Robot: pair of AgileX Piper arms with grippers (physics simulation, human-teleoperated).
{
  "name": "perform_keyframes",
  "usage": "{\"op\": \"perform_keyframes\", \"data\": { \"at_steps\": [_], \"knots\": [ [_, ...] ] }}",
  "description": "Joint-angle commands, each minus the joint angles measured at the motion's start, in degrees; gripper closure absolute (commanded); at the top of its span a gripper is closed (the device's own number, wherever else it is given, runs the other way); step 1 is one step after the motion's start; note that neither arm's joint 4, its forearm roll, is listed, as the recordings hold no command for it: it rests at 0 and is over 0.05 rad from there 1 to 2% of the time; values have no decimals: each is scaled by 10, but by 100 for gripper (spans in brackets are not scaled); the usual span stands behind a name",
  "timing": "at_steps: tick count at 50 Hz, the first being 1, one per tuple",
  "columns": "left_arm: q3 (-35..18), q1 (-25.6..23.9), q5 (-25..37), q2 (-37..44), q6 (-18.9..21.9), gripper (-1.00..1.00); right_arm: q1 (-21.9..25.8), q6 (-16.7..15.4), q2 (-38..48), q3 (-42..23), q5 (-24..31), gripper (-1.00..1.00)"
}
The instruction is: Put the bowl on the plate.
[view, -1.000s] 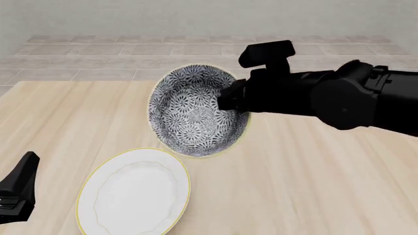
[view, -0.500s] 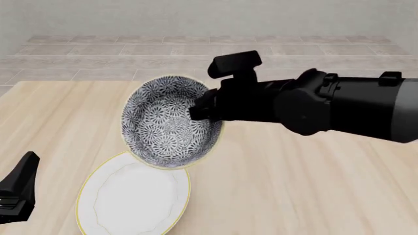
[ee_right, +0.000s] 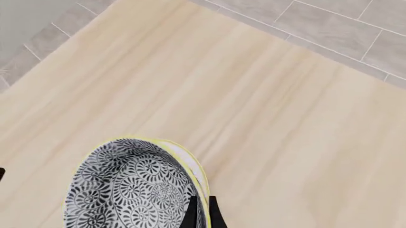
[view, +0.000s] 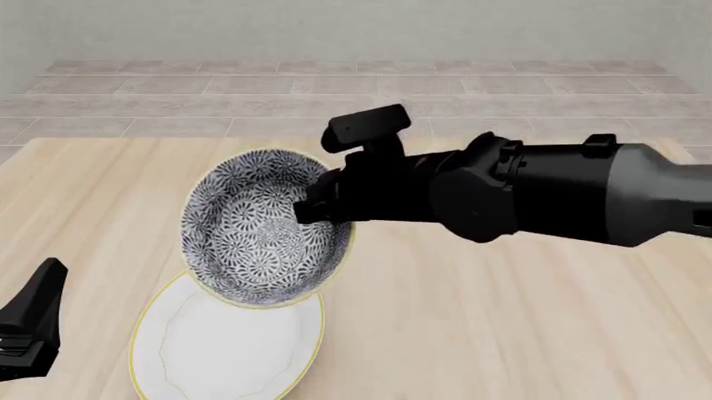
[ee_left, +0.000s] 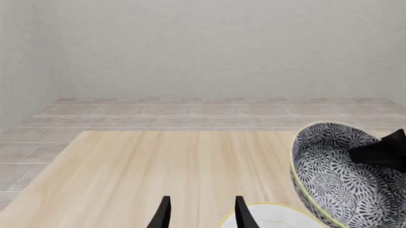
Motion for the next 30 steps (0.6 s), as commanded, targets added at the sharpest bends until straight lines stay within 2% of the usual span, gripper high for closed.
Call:
{"op": "perform_keyframes", "data": {
  "at_steps": [1,30],
  "knots": [
    [0,0,0,0,0,-100,12,6,19,-7,-7,100],
    [0,0,0,0,0,-100,41,12,60,-31,-16,100]
  ]
}}
